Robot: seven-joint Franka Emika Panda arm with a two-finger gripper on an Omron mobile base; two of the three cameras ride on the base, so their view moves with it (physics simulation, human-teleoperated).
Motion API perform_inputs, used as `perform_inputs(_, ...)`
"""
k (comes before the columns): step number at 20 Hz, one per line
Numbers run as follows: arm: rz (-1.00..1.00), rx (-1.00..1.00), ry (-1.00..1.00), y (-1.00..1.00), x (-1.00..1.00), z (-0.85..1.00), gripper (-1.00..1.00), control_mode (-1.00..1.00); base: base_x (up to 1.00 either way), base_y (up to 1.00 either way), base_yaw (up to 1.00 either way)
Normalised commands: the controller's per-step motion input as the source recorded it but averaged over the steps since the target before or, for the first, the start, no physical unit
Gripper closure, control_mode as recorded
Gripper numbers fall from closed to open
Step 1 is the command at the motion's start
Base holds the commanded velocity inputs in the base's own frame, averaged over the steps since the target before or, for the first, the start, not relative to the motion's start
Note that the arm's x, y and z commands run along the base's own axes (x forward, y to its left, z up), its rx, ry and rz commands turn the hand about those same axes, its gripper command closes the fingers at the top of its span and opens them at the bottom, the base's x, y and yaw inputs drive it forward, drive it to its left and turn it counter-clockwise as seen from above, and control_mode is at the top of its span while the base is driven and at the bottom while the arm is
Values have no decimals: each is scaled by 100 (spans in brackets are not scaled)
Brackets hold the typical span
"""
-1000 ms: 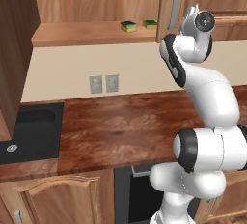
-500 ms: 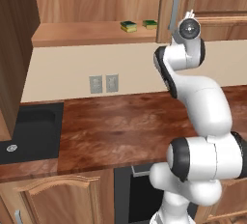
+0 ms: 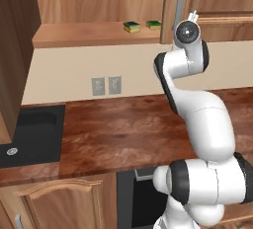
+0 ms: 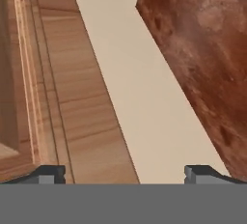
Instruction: Pick up the sponge and sponge from the sink, and place them back in the cabinet, and close the cabinet doors.
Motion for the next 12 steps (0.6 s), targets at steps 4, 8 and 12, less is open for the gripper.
perform_inputs(4,-3,-13,1,21,-46,0,-100,-100,0,0,0)
perform_inputs(8,0,-24,3,20,-47,-1,-100,-100,0,0,0)
perform_inputs(12,0,-33,8,21,-48,-2,-100,-100,0,0,0)
